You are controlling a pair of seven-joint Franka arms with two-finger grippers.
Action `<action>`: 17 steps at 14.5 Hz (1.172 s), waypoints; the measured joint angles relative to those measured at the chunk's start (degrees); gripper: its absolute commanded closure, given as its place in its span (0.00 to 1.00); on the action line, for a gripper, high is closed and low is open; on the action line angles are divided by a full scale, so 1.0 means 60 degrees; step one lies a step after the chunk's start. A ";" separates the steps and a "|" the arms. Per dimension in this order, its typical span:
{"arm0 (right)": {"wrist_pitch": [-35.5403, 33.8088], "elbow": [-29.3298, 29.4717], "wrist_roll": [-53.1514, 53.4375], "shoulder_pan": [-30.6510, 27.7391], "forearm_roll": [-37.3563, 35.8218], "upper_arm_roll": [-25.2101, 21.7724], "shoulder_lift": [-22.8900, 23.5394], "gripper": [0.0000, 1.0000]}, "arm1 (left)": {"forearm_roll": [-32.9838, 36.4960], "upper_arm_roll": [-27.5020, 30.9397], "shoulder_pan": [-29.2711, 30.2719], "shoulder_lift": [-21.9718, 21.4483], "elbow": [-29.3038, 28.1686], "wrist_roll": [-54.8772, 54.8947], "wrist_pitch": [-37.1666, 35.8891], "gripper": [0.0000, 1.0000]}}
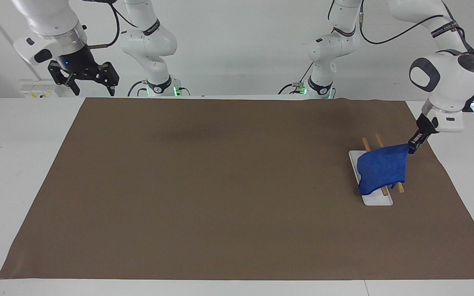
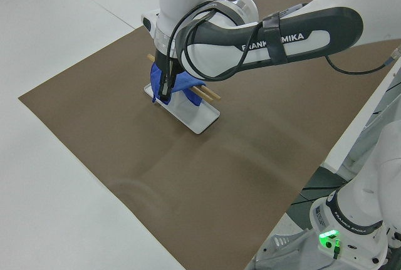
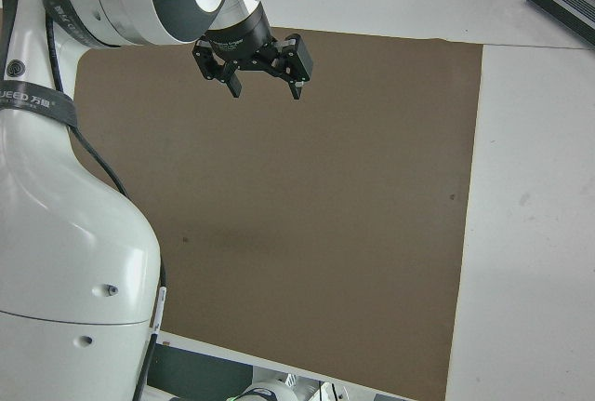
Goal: Right arm passes towel to left arm to hang
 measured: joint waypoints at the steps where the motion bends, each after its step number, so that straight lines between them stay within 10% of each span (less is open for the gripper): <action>1: -0.0067 -0.0001 0.0000 0.0009 0.0005 -0.0001 -0.0002 0.00 | 0.0000 0.0003 0.0051 -0.0013 0.0000 0.0081 0.0002 0.50; 2: -0.0120 -0.0004 0.0000 0.0026 0.0006 -0.0001 -0.0003 0.00 | 0.0000 0.0008 0.0075 -0.0022 0.0000 0.0161 0.0015 0.12; 3: -0.0143 -0.0012 0.0000 0.0037 0.0007 -0.0001 -0.0005 0.00 | 0.0000 0.0008 0.0084 -0.0025 0.0001 0.0181 0.0059 0.00; 8: -0.0186 -0.0117 0.0000 0.0102 0.0007 -0.0002 -0.0050 0.00 | -0.0003 -0.0148 -0.0054 -0.0040 0.0732 0.0170 -0.0589 0.00; 14: -0.0249 -0.0207 0.0000 0.0140 0.0007 -0.0002 -0.0096 0.00 | -0.0079 -0.0334 -0.0802 -0.0308 0.4044 0.1208 -0.5943 0.01; 17: -0.0281 -0.0224 0.0000 0.0140 0.0007 -0.0002 -0.0102 0.00 | -0.0126 -0.0388 -0.1762 -0.0162 0.4961 0.1418 -0.6781 0.01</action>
